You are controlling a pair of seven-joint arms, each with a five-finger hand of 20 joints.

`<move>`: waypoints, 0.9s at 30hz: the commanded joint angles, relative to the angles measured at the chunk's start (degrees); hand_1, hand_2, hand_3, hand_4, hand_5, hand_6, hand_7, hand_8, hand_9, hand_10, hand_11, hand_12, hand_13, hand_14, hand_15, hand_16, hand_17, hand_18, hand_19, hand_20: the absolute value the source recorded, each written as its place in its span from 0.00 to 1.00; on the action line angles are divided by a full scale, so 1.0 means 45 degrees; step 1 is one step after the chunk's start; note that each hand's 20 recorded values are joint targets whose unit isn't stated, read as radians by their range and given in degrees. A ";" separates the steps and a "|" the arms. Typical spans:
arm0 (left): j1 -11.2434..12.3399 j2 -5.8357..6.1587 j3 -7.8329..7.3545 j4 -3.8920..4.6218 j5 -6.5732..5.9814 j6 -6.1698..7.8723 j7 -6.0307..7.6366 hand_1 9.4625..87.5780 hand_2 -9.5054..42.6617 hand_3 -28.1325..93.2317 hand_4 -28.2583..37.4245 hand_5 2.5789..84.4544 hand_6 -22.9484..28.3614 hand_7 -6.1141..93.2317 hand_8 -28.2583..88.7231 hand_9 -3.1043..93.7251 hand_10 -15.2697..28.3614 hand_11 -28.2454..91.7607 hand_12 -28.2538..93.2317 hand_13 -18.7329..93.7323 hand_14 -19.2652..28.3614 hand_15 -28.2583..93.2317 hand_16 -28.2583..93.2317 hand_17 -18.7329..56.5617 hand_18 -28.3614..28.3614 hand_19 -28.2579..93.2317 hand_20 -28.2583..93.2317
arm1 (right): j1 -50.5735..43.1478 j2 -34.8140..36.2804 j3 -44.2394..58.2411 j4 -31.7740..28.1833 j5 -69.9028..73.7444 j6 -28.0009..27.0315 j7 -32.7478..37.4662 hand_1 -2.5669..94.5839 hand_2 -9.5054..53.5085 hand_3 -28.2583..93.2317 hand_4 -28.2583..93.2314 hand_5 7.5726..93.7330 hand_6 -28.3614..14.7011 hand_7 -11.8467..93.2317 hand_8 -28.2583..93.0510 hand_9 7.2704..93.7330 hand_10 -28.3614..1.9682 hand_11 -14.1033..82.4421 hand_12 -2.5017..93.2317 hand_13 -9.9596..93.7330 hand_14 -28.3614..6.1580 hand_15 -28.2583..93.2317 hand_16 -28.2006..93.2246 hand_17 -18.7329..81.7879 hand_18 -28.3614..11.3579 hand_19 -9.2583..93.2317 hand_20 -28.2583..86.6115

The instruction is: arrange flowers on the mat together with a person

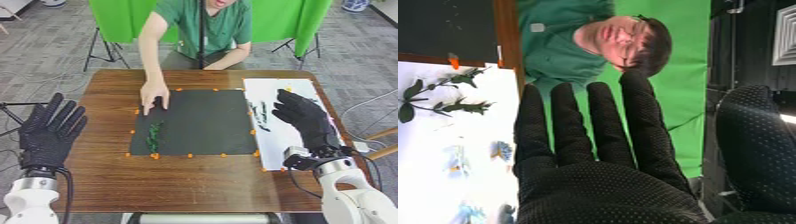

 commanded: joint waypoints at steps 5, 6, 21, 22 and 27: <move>0.0196 -0.0038 -0.0015 0.0038 -0.0062 0.0099 0.0088 0.27 0.34 0.80 0.00 0.37 0.56 0.18 0.15 0.32 0.67 0.37 0.30 0.35 0.70 0.45 0.19 0.16 0.73 0.47 0.33 | -0.0028 0.0054 0.0061 0.0021 -0.0052 0.0134 -0.0074 0.19 0.35 0.84 0.04 0.40 0.61 0.24 0.15 0.35 0.54 0.18 0.17 0.38 0.43 0.30 0.42 0.29 0.32 0.39 0.36; 0.0219 -0.0040 -0.0035 0.0037 -0.0098 0.0113 0.0093 0.27 0.34 0.80 0.00 0.37 0.56 0.18 0.15 0.32 0.67 0.37 0.30 0.35 0.70 0.45 0.19 0.16 0.73 0.47 0.33 | 0.0050 0.0068 0.0038 0.0052 -0.0089 0.0201 -0.0027 0.19 0.35 0.84 0.04 0.40 0.61 0.24 0.15 0.35 0.54 0.18 0.17 0.38 0.43 0.30 0.42 0.29 0.32 0.39 0.36; 0.0241 -0.0005 -0.0108 -0.0008 -0.0260 0.0232 0.0260 0.27 0.34 0.80 0.00 0.37 0.56 0.18 0.15 0.32 0.68 0.38 0.30 0.35 0.70 0.45 0.19 0.16 0.73 0.47 0.33 | -0.1599 0.1617 0.2799 -0.0715 -0.7424 0.2409 0.2312 0.23 0.19 0.84 0.05 0.33 0.57 0.25 0.15 0.28 0.39 0.17 0.18 0.34 0.41 0.30 0.42 0.29 0.34 0.38 0.35; 0.0278 -0.0005 -0.0125 -0.0032 -0.0274 0.0249 0.0293 0.27 0.34 0.80 0.00 0.37 0.56 0.18 0.15 0.32 0.68 0.38 0.30 0.35 0.69 0.45 0.19 0.16 0.73 0.47 0.33 | -0.1821 0.1667 0.2935 -0.0845 -0.8391 0.2601 0.2883 0.23 0.17 0.83 0.05 0.32 0.57 0.25 0.15 0.28 0.37 0.17 0.18 0.34 0.40 0.30 0.42 0.29 0.34 0.39 0.35; 0.0309 -0.0016 -0.0164 -0.0061 -0.0295 0.0334 0.0338 0.27 0.34 0.80 0.00 0.37 0.56 0.18 0.15 0.32 0.68 0.38 0.30 0.35 0.70 0.45 0.19 0.16 0.74 0.47 0.33 | -0.1711 0.2319 0.2158 -0.1011 -1.3455 0.3229 0.6534 0.24 0.01 0.82 0.04 0.31 0.48 0.23 0.16 0.32 0.24 0.18 0.19 0.37 0.34 0.34 0.40 0.31 0.29 0.49 0.38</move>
